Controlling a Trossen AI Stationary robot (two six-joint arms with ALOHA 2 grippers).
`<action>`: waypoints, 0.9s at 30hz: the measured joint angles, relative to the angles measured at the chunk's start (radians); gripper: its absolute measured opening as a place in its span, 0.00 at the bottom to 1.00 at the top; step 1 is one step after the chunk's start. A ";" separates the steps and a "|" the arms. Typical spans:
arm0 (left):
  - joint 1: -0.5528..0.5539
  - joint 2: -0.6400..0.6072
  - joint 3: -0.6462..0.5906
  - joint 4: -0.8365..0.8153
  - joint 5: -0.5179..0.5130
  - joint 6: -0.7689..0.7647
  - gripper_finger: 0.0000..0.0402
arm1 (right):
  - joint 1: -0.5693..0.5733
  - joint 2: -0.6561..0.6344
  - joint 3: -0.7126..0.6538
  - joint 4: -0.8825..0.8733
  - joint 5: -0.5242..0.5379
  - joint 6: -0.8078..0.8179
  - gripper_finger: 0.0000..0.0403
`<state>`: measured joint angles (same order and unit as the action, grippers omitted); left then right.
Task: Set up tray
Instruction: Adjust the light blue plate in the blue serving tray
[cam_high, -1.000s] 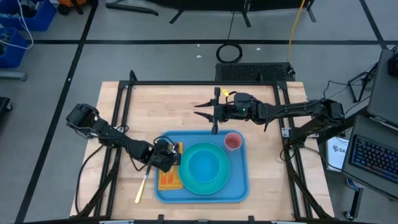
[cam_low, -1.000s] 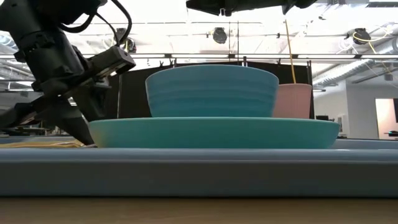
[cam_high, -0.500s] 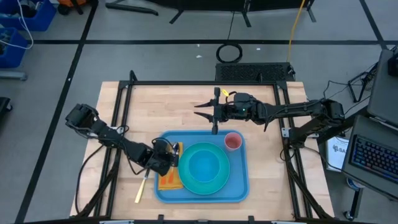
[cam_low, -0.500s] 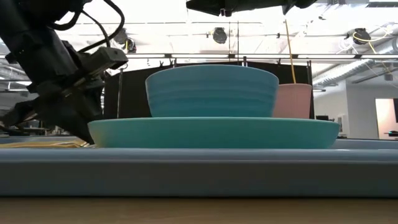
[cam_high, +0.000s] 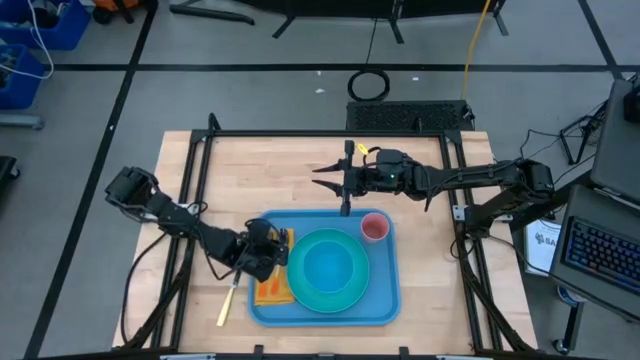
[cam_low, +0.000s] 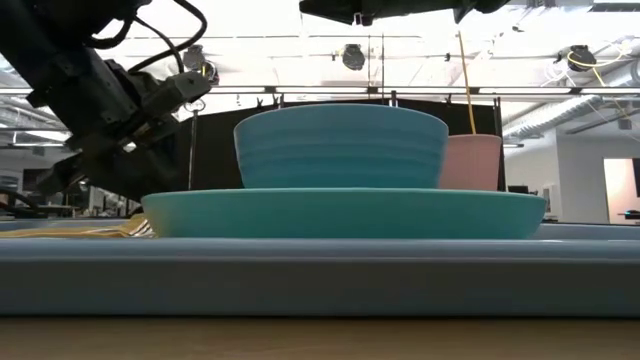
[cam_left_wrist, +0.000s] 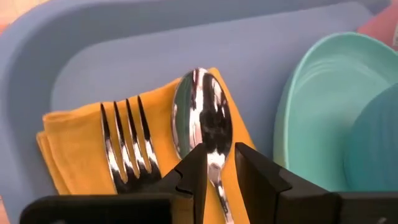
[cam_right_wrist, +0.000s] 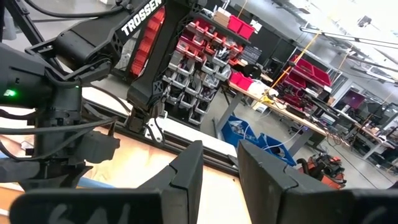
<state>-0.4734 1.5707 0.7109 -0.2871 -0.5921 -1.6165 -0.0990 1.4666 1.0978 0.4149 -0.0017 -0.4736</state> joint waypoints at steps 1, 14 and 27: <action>0.004 0.000 0.000 0.000 -0.001 0.000 0.21 | 0.000 0.000 0.000 0.000 0.000 0.000 0.23; 0.062 -0.001 0.001 0.098 0.098 0.114 0.21 | 0.000 0.000 0.000 0.000 0.000 0.001 0.23; 0.090 -0.001 0.001 0.077 0.160 0.120 0.21 | 0.000 0.000 0.000 0.000 0.000 0.001 0.23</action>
<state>-0.3836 1.5700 0.7116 -0.2103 -0.4325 -1.4966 -0.0990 1.4666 1.0977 0.4152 -0.0017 -0.4725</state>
